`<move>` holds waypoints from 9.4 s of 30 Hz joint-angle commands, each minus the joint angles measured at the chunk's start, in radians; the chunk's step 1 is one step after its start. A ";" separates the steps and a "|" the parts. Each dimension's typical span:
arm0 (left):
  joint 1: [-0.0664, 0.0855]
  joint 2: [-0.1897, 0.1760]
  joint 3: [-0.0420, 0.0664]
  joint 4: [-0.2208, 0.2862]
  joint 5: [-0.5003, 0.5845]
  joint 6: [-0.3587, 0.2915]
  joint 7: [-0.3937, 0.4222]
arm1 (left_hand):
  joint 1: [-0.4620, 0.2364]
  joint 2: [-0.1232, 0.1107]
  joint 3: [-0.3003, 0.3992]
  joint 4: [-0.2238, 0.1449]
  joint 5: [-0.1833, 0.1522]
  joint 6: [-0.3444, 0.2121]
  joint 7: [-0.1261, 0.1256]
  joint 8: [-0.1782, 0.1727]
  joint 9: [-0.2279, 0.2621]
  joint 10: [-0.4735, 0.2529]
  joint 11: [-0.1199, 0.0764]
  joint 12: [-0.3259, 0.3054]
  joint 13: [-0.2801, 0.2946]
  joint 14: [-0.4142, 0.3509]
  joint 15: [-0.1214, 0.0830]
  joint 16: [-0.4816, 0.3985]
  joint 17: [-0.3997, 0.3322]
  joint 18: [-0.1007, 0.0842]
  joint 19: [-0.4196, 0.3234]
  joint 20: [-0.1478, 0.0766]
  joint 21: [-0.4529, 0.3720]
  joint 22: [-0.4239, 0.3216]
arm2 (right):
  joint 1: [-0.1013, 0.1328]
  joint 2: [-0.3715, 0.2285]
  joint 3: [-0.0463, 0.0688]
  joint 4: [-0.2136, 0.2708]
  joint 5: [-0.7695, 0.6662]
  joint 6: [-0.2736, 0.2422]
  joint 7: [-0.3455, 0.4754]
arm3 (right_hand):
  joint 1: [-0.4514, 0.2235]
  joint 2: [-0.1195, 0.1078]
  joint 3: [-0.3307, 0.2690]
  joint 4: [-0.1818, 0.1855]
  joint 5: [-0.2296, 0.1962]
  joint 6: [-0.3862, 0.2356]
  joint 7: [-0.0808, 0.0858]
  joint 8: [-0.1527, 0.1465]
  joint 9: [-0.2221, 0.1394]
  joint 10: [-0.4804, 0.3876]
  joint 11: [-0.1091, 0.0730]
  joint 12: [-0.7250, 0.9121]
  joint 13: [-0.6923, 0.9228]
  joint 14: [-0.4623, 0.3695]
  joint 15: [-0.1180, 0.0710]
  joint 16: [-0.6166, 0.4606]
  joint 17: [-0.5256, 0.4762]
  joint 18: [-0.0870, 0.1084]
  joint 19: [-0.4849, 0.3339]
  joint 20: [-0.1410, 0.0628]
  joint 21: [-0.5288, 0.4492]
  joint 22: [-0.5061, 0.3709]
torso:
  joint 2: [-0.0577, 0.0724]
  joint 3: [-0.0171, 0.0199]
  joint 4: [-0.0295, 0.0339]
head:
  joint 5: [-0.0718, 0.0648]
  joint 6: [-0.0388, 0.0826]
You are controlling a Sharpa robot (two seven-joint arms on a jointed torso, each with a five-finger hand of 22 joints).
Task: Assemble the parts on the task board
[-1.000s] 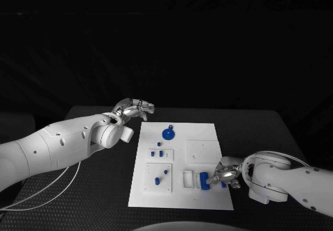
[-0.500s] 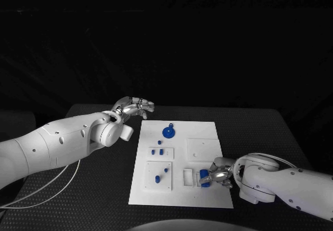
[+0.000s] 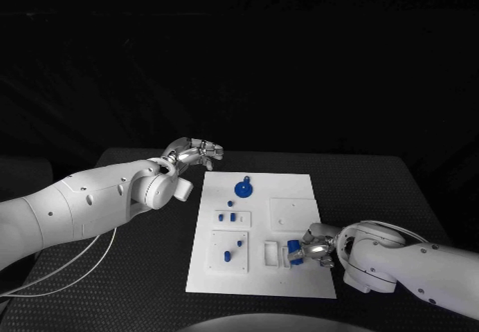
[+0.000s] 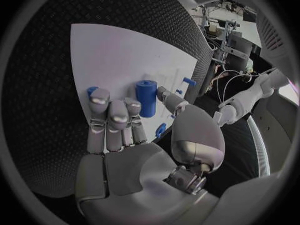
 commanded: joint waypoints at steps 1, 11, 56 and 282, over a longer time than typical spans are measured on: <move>0.001 0.001 0.000 0.002 0.005 0.013 0.005 | -0.009 0.003 0.000 0.006 -0.004 -0.002 0.001 0.006 -0.001 -0.008 -0.002 -0.006 0.001 0.004 0.003 -0.005 0.002 0.018 0.004 -0.011 -0.007 0.001 | -0.001 -0.017 -0.001 0.020 0.058 -0.031 -0.001 | 0.001 0.018 0.022 -0.017 0.002 0.011 0.001 0.004 0.009 0.011 -0.002 -0.009 0.002 0.001 -0.008 0.003 0.003 0.053 -0.007 0.006 0.007 0.018 | -0.001 -0.0003 -0.0010 | 0.002 0.001; 0.001 0.002 0.000 0.003 0.005 0.014 0.004 | -0.009 0.003 0.000 0.007 -0.003 -0.003 0.001 0.006 -0.001 -0.008 -0.002 -0.006 0.001 0.004 0.003 -0.005 0.002 0.018 0.004 -0.011 -0.007 0.002 | 0.039 -0.026 0.001 0.068 0.151 -0.036 -0.001 | -0.032 0.019 0.040 -0.036 0.002 0.024 -0.001 0.000 0.013 0.017 -0.004 -0.016 0.007 0.003 -0.009 0.002 0.007 0.053 -0.008 0.012 0.017 0.016 | 0.000 -0.0008 -0.0003 | 0.004 0.004; 0.001 0.004 0.000 0.009 0.005 0.014 0.001 | -0.013 0.002 -0.001 0.011 -0.003 -0.005 0.002 0.006 -0.002 -0.009 -0.001 -0.006 0.002 0.004 0.004 -0.007 0.003 0.018 0.003 -0.010 -0.009 0.004 | 0.027 0.090 -0.011 -0.014 0.113 0.011 0.001 | -0.096 -0.008 0.031 -0.033 0.002 0.032 -0.001 -0.010 0.015 0.017 -0.004 -0.031 0.012 0.004 -0.009 -0.008 0.009 0.053 -0.015 0.018 0.021 0.011 | 0.000 -0.0012 -0.0009 | 0.009 0.004; 0.001 -0.003 -0.002 0.022 0.005 0.037 -0.026 | -0.026 0.006 -0.001 0.037 -0.003 -0.016 0.005 0.007 -0.006 -0.009 -0.002 -0.003 0.005 0.004 0.003 -0.012 0.011 0.019 0.004 -0.010 -0.016 0.013 | -0.010 -0.004 -0.016 -0.055 -0.192 0.061 -0.010 | 0.074 0.074 0.024 -0.193 0.003 0.089 -0.013 -0.030 0.012 0.100 -0.014 -0.083 0.113 0.021 -0.012 -0.053 0.036 0.053 -0.038 0.038 0.056 -0.041 | 0.001 -0.0042 0.0116 | -0.046 0.006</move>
